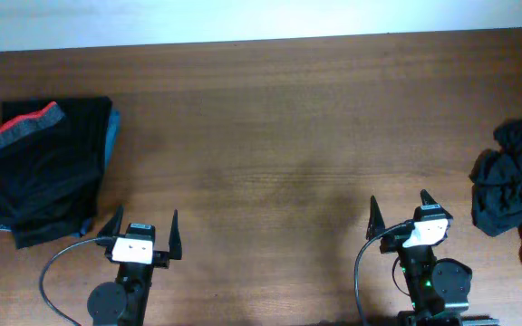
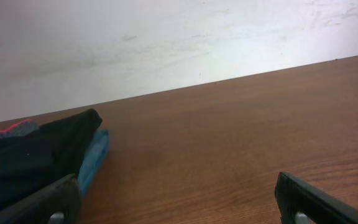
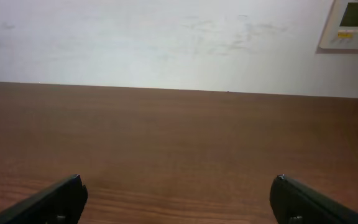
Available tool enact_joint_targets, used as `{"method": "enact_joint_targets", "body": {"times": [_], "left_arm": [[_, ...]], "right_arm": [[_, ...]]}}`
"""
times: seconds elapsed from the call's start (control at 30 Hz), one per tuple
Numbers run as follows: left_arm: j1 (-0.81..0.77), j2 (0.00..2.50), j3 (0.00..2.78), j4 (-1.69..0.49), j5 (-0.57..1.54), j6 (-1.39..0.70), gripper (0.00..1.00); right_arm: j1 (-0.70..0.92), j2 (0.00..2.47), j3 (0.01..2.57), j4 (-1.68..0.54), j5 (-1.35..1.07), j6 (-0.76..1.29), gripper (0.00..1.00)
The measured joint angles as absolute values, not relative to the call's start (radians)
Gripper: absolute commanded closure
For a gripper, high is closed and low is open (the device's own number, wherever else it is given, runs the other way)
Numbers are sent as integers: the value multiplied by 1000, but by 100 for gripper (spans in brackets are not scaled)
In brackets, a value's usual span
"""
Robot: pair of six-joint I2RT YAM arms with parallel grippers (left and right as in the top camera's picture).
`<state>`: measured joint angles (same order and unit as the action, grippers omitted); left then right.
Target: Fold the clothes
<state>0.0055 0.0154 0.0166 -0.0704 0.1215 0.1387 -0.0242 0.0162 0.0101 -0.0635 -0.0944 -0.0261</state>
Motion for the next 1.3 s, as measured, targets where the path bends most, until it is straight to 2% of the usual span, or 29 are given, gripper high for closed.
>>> {"method": "enact_joint_targets", "body": {"times": [0.57, 0.73, 0.93, 1.17, 1.3], "left_arm": [[6, 15, 17, -70, 122, 130, 1], [6, 15, 39, -78, 122, 72, 1], [6, 49, 188, -180, 123, 33, 1], [6, 293, 457, -325, 123, 26, 1], [6, 524, 631, -435, 123, 25, 1]], "right_arm": [[-24, 17, 10, -41, -110, 35, 1], [-24, 17, 48, -146, -99, 53, 1], [-24, 26, 201, -339, -24, 57, 1], [-24, 211, 417, -519, 15, 57, 1], [-24, 449, 577, -622, 21, 57, 1]]}}
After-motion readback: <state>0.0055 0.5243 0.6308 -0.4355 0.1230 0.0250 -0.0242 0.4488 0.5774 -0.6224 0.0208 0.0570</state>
